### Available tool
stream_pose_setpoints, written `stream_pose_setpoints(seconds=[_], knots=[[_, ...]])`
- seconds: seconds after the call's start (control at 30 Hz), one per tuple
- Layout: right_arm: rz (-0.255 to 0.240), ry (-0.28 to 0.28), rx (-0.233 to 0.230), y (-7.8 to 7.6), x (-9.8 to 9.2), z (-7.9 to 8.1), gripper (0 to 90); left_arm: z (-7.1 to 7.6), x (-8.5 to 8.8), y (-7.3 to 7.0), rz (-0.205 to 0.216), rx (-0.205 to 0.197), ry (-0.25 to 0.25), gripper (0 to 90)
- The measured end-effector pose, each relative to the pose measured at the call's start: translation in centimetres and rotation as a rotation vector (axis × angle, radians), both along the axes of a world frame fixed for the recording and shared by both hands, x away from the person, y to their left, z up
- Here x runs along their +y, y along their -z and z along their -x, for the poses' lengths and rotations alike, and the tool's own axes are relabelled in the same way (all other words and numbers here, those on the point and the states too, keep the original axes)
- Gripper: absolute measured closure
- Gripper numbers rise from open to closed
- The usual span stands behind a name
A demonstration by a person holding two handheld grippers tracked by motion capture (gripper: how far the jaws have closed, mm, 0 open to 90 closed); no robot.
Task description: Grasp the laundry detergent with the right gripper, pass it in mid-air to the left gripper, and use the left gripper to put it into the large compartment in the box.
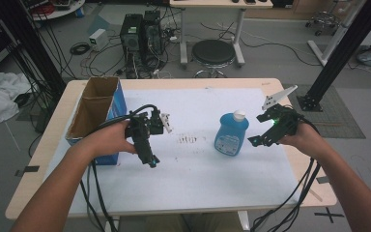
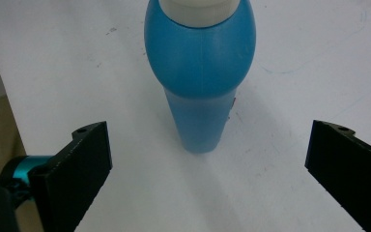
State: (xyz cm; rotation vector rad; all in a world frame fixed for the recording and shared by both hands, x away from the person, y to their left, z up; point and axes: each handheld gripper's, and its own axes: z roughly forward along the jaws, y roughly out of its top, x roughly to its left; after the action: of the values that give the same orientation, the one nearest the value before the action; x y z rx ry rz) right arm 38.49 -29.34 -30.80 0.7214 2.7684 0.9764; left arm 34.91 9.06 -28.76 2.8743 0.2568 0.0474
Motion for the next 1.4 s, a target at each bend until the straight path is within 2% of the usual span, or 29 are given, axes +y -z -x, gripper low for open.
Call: stream_pose_setpoints(seconds=[0.47,0.97,1.4], knots=[[-0.082,-0.016,0.007,2.5,0.1,-0.4,1.6,0.0,0.1,0.3,-0.003,0.008,-0.003,1.9],[-0.184,-0.012,-0.022,4.4,-0.2,-0.4,1.5,-0.2,0.3,0.6,-0.002,0.013,-0.013,1.9],[-0.227,-0.004,-0.047,5.7,0.0,-0.3,1.6,-0.2,0.5,0.8,0.000,0.019,-0.020,1.9]])
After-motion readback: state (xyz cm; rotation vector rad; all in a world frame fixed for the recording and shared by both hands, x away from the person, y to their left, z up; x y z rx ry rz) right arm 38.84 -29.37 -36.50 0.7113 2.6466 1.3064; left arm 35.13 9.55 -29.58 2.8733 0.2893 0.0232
